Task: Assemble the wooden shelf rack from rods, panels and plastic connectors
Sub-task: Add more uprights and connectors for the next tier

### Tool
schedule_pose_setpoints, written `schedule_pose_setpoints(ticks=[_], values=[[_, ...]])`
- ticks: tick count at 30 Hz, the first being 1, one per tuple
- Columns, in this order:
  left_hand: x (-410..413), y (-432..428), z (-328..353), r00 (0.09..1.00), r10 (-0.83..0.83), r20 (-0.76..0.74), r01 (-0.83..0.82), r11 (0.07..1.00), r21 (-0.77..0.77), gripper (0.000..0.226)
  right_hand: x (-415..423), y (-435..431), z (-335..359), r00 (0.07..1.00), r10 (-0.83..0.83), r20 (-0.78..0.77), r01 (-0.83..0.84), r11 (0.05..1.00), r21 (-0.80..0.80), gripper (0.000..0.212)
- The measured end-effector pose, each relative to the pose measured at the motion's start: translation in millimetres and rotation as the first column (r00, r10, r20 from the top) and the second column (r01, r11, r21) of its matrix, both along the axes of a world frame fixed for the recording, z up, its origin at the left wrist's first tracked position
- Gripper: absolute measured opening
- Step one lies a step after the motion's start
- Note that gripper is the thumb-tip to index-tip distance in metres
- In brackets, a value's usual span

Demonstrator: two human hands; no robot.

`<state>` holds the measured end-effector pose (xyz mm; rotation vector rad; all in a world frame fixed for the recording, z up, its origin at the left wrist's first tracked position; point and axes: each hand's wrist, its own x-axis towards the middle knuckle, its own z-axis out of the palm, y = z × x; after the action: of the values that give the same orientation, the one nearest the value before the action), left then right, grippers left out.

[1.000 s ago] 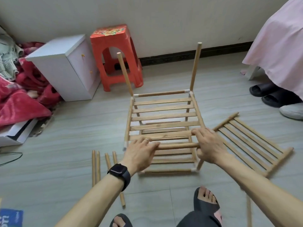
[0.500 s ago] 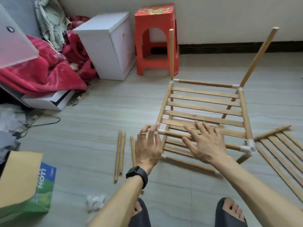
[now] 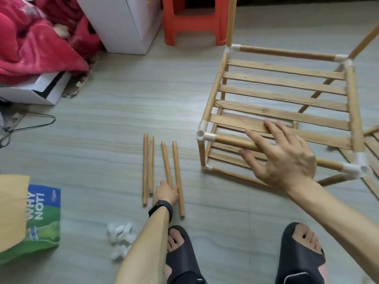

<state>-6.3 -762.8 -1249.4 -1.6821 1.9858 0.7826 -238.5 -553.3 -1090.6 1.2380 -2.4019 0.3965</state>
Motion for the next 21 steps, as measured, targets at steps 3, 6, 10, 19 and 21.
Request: schedule_pose_setpoints(ticks=[3, 6, 10, 19, 21], values=[[-3.8, 9.5, -4.0, 1.0, 0.01, 0.025, -0.01, 1.0, -0.002, 0.038, -0.2, 1.2, -1.5, 1.0, -0.003, 0.002, 0.003, 1.0, 0.0, 0.054], [-1.2, 8.5, 4.8, 0.999, 0.046, -0.001, -0.046, 0.999, 0.03, 0.038, 0.3, 3.4, 0.3, 0.999, -0.013, 0.052, 0.011, 0.999, 0.047, 0.056], [0.7, -1.5, 41.2, 0.899, 0.337, -0.282, -0.263, 0.927, 0.269, 0.02, 3.6, 5.6, 11.7, 0.986, -0.046, 0.159, 0.014, 0.98, 0.196, 0.063], [-45.5, 22.2, 217.4, 0.612, -0.141, -0.778, -0.019, 0.981, -0.193, 0.003, 2.9, 11.9, 80.4, 0.666, -0.118, 0.737, -0.105, 0.963, 0.249, 0.066], [-61.3, 41.2, 251.9, 0.548, -0.354, -0.758, 0.123, 0.93, -0.345, 0.002, 6.1, 19.0, 107.8, 0.243, 0.12, 0.963, 0.025, 0.991, -0.129, 0.058]])
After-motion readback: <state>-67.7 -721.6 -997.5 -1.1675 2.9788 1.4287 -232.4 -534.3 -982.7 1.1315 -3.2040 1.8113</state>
